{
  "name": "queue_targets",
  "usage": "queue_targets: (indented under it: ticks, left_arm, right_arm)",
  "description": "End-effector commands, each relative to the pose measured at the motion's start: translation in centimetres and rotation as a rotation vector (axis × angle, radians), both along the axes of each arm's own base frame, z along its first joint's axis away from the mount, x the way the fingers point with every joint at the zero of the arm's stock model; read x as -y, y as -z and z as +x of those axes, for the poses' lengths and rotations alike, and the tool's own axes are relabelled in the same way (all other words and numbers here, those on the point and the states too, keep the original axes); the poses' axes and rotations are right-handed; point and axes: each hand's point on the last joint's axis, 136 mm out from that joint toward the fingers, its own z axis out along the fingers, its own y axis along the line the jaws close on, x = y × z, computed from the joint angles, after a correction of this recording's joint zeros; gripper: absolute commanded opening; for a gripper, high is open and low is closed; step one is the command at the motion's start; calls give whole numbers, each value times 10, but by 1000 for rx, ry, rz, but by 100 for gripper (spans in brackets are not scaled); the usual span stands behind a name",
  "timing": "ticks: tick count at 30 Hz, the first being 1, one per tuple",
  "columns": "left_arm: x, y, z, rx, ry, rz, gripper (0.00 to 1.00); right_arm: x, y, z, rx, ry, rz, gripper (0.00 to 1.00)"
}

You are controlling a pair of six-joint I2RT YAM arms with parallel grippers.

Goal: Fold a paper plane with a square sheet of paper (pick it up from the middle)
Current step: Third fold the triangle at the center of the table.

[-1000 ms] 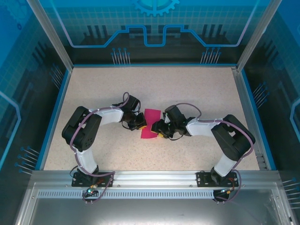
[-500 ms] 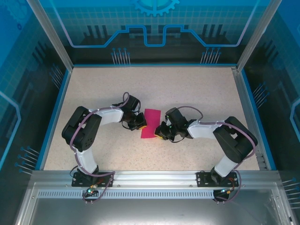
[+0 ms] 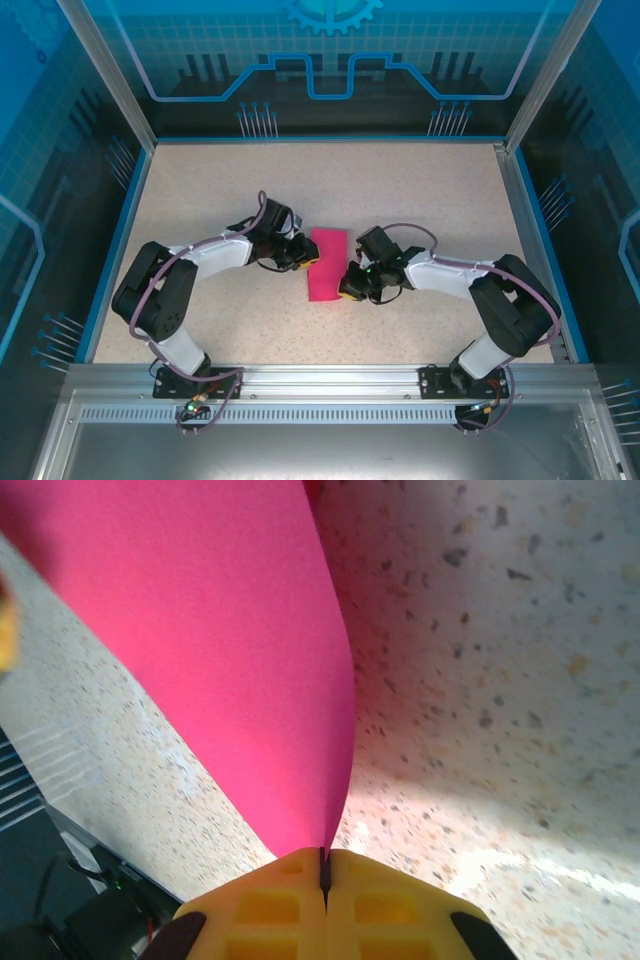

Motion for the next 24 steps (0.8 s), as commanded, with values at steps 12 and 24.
queue_targets:
  ticks: [12,24]
  left_arm:
    - [-3,33,1,-64,5,66,17]
    - [-6,56,-5,-133,23,108,14]
  right_arm:
    - [-6,-9,7,-43,-60,-7,0]
    - [-25,-14,28,-18,-43,34,1]
